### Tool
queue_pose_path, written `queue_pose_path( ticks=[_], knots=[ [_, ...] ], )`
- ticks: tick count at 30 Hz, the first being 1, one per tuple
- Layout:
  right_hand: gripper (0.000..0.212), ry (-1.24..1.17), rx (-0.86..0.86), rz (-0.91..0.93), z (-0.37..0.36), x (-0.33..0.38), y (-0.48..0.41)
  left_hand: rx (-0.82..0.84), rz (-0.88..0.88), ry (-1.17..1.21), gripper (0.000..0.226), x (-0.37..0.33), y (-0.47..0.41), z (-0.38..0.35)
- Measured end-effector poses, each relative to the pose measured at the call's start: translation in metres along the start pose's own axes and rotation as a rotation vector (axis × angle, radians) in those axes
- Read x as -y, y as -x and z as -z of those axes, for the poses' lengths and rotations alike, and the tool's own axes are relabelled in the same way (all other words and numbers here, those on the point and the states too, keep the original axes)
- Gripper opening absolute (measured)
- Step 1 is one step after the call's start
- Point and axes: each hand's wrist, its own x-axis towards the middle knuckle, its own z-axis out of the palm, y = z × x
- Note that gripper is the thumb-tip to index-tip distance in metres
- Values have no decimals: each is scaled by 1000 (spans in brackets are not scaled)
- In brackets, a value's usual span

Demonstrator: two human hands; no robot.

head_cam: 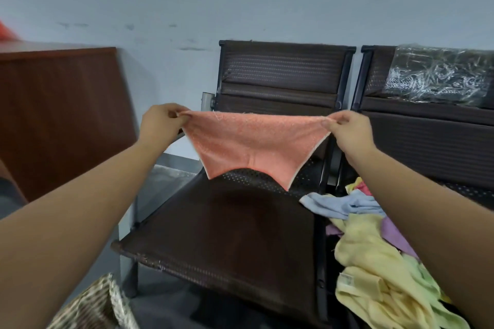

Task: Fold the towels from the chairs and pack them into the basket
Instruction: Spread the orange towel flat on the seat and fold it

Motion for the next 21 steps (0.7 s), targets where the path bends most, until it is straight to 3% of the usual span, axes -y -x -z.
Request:
queue_pose_path(
  ticks=[5,8,12,17,21],
  knots=[
    [3,196,153,-105,10,-63,73,296,41,-122,12,47,73,-8],
    [3,358,354,-167,17,-94,114,501,70,-260,15,75,116,-14],
    [8,464,576,-270,27,-114,144,648,117,-344,16,98,147,-11],
    [21,187,458,-369,27,-107,152,654,73,-324,12,104,159,-7],
    [24,59,576,-523,35,-110,158,752,210,-133,20,106,162,0]
  ],
)
